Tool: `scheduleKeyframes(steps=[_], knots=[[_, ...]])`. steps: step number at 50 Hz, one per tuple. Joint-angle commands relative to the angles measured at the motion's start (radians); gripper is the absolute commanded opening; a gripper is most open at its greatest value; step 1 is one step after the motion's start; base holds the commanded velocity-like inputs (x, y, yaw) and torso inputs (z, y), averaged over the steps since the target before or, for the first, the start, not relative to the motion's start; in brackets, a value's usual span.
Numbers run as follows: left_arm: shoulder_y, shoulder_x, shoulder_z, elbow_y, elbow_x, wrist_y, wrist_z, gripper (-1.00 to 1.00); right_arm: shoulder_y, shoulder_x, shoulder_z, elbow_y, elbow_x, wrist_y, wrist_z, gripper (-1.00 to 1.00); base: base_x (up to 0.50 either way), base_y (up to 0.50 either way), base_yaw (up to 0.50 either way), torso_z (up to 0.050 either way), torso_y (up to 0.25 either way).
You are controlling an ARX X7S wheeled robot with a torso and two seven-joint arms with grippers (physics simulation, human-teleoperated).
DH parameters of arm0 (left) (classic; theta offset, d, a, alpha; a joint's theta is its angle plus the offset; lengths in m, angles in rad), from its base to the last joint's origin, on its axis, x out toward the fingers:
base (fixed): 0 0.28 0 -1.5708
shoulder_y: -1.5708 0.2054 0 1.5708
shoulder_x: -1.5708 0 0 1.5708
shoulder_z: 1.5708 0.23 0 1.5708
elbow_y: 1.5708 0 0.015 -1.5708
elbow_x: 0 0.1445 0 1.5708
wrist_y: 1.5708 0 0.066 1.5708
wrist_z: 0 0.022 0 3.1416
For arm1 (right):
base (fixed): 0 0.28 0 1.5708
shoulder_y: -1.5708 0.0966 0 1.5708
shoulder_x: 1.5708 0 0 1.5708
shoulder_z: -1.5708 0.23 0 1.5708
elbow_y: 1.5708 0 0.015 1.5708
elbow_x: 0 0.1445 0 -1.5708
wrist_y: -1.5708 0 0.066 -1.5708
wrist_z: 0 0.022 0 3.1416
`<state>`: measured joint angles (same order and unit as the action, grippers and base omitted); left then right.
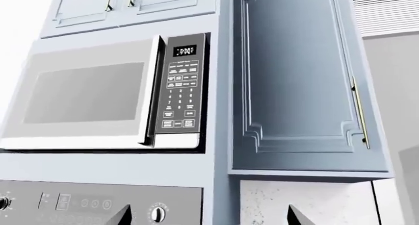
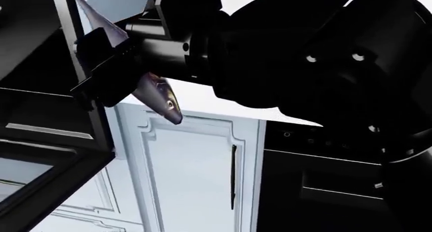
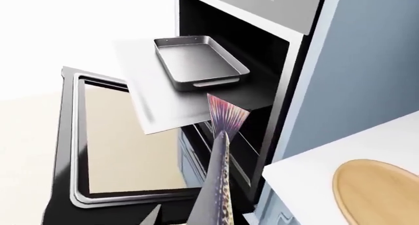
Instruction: Pick the fish from the top rack in the oven and place it on the plate on the counter.
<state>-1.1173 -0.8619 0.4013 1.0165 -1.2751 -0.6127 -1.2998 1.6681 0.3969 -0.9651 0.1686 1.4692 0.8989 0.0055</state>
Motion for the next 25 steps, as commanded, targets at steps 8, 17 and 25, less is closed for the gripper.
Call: scheduleKeyframes(steps=[8, 17, 25], knots=[[-0.014, -0.001, 0.012, -0.004, -0.006, 0.002, -0.002, 1.00, -0.002, 0.004, 0.001, -0.008, -0.015, -0.009, -0.015, -1.00, 0.10, 0.02, 0.50, 0.000, 0.000], [-0.014, -0.001, 0.016, -0.004, -0.004, 0.005, -0.003, 1.00, -0.009, 0.004, 0.023, 0.004, 0.005, -0.027, -0.007, -1.00, 0.08, 0.02, 0.19, 0.000, 0.000], [-0.012, -0.003, 0.019, -0.003, -0.003, 0.009, -0.005, 1.00, -0.010, 0.005, 0.020, -0.004, -0.002, -0.030, -0.009, -1.00, 0.00, 0.00, 0.00, 0.000, 0.000]])
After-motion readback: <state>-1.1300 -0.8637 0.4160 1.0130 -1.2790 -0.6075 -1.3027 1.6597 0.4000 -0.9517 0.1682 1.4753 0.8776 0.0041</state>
